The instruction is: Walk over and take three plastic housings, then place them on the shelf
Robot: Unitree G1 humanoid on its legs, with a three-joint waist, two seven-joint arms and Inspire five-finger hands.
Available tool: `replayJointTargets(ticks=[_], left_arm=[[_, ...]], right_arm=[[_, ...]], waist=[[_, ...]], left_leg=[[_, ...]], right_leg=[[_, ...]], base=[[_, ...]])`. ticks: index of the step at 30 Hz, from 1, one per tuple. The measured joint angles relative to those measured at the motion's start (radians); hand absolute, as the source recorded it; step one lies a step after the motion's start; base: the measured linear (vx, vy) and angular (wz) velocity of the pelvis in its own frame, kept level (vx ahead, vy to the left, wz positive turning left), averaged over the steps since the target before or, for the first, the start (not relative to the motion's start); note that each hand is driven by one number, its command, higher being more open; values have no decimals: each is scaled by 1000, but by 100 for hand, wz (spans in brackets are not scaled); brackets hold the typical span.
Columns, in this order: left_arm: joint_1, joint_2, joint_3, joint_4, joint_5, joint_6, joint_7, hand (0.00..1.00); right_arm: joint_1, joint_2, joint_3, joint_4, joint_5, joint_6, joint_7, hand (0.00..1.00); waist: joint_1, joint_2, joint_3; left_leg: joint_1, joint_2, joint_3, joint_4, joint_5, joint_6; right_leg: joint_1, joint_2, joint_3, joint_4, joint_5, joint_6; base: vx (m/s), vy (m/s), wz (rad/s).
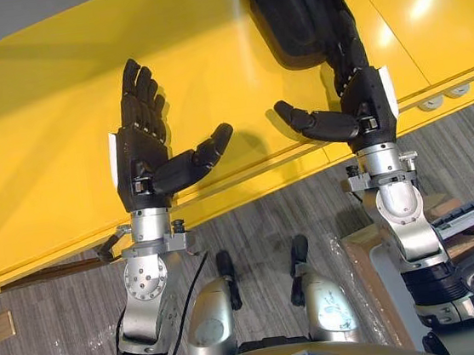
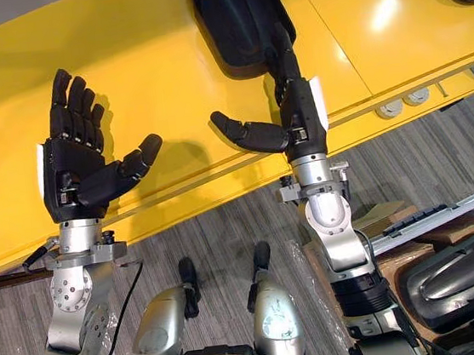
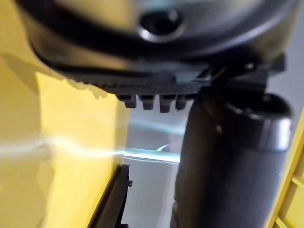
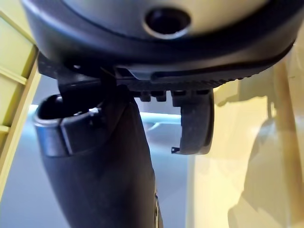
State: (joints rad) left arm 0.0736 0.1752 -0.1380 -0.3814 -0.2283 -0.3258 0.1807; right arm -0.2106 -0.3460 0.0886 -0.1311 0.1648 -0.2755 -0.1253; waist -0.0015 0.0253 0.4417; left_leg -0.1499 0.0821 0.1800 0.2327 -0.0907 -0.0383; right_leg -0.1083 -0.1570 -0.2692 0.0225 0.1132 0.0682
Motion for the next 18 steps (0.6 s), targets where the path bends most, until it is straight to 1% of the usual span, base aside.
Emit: replayJointTargets(ticks=[3,5,6,9,10,11,13,14,16,18], left_arm=[[7,0,1,0,0,0,-9,100],[20,-1,1,0,0,0,-25,100],[37,-2,3,-2,0,0,-38,100],[62,-2,4,-4,-3,0,-60,100],[75,-5,4,-4,-9,0,-74,100],[91,-11,0,-9,-10,0,-86,100],[101,-23,-14,-25,-15,0,-106,100],[101,-30,-18,-34,-37,0,-129,100],[95,-39,-36,-46,-55,-1,-156,100],[85,-43,-67,-51,-55,-1,-198,100]], right_arm=[[19,3,-5,-7,-2,-10,-12,100],[80,26,-33,-53,-2,-17,-12,100],[143,51,-53,-90,-1,-21,-14,100],[237,78,-79,-145,1,-23,-15,100],[279,93,-80,-165,4,-32,-16,100],[316,111,-80,-182,8,-40,-11,100],[355,132,-77,-202,10,-56,-11,100],[358,144,-76,-202,9,-63,-12,100],[354,157,-73,-202,8,-66,-21,100],[355,160,-64,-201,3,-65,-57,100]], waist=[[0,0,0],[4,-1,-1],[2,-2,-2],[-4,-3,-8],[-6,-4,-34],[-10,-6,-73],[-16,-7,-115],[-18,-6,-148],[-24,-3,-182],[-27,-1,-206]], left_leg=[[3,2,0,-1,0,0],[11,2,2,-11,0,-1],[27,1,5,-20,-1,-2],[65,-2,11,-45,-2,-4],[71,-2,16,-57,-3,-5],[75,-2,22,-71,-2,-7],[103,0,26,-91,-4,-11],[119,3,33,-106,-4,-12],[139,4,42,-118,-5,-12],[175,2,58,-137,-5,-13]], right_leg=[[4,2,-1,-2,0,0],[11,4,-2,-8,0,0],[25,5,-1,-15,0,0],[60,7,1,-44,3,5],[64,10,4,-58,6,7],[68,13,6,-76,9,11],[96,19,6,-98,9,12],[101,20,7,-99,9,12],[111,21,6,-99,9,12],[128,21,9,-99,9,12]], base=[[0,0,0],[25,-6,-1],[52,-8,-7],[59,-4,-8],[66,-14,-9],[110,-25,-10],[116,-21,-9],[76,-6,-14],[68,9,-14],[26,20,-21]])
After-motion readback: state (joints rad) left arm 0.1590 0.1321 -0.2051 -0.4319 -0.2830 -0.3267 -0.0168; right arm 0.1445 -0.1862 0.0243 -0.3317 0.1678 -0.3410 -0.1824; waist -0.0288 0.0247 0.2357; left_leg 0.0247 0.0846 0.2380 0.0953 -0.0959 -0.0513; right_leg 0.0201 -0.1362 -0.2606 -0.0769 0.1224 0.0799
